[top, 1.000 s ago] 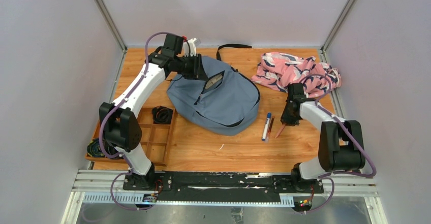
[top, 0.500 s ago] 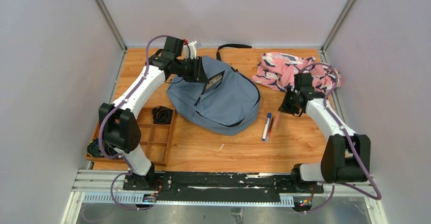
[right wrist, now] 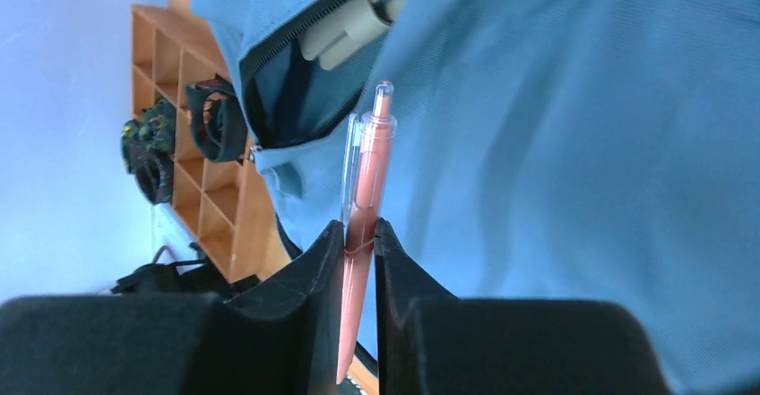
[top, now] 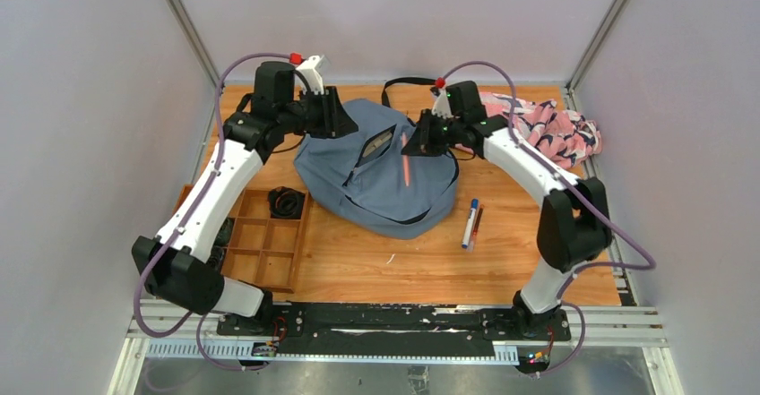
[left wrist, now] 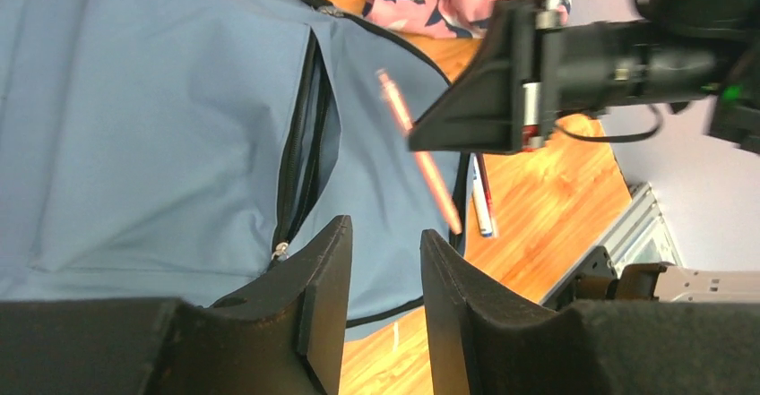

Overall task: Pack the student bag
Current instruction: Place the stationery in the student bag.

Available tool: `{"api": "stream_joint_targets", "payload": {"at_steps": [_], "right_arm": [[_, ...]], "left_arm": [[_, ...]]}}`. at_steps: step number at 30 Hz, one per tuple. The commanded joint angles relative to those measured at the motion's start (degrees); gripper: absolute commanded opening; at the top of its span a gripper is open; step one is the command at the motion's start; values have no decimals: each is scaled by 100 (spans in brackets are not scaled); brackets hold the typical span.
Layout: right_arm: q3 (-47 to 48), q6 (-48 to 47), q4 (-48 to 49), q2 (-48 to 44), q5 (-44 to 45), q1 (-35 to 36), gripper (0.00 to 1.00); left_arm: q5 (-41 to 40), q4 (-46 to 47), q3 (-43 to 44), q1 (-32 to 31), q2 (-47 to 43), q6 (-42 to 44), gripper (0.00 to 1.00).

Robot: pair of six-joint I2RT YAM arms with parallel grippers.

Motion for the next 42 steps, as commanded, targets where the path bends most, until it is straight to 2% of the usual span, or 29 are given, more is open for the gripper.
{"api": "stream_joint_targets", "payload": {"at_steps": [1,8,15,19,23,28,32,35,38,39,42], "right_arm": [[697,321,148,605,-752,288,0],[1148,440,-21,1332,-803,377,0],[1446,609,-57,1743,-518,471,0],[1576,807,149,1803,-155,494,0],[1913,1447,149,2136,370,478,0],[1598,2723,932,2249,967,476,0],[1693,3182,1021,2364,1296,498,0],[1497,3544,1442,2316,1512,533,0],[1624,3455,1358,2312,1888,661,0],[1658,3383,1371,2312,1909,706,2],[1650,3104,1342,2251,1874,842,35]], "left_arm": [[-369,21,-80,26,-189,-37,39],[-364,195,-374,30,-476,-155,40],[-250,348,-501,30,-455,-314,40],[-345,128,-454,29,-547,-175,39],[-494,57,-502,34,-684,-96,40],[-388,87,-574,33,-682,-139,39],[-391,88,-661,32,-704,-121,39],[-352,149,-704,35,-707,-154,39],[-313,184,-718,29,-695,-178,40],[-306,175,-718,29,-694,-175,40],[-312,151,-727,29,-701,-134,40]]}}
